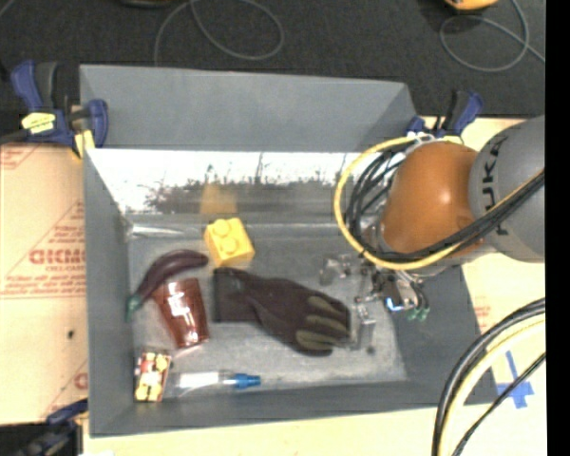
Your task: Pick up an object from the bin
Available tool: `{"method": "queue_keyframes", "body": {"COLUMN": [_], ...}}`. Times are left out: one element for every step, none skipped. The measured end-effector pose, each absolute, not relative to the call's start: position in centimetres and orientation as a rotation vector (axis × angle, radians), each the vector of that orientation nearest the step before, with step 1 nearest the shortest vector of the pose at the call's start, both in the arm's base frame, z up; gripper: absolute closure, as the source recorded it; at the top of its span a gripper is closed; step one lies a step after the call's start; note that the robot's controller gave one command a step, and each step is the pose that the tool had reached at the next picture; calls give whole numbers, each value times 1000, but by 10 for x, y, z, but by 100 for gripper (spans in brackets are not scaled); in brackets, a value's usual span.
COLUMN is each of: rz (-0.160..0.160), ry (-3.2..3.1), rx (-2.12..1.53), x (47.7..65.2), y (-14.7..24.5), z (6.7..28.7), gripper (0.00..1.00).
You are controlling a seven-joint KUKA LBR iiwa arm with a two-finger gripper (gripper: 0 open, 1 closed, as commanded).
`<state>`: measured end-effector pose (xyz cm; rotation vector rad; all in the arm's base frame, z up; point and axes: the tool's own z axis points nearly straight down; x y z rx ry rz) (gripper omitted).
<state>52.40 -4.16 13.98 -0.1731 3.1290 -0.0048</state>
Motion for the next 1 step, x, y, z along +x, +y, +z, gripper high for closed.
{"method": "queue_keyframes", "body": {"rz": [-2], "ry": [3118], "rx": [274], "x": [525], "y": [-15], "z": [83], "gripper": [100]}}
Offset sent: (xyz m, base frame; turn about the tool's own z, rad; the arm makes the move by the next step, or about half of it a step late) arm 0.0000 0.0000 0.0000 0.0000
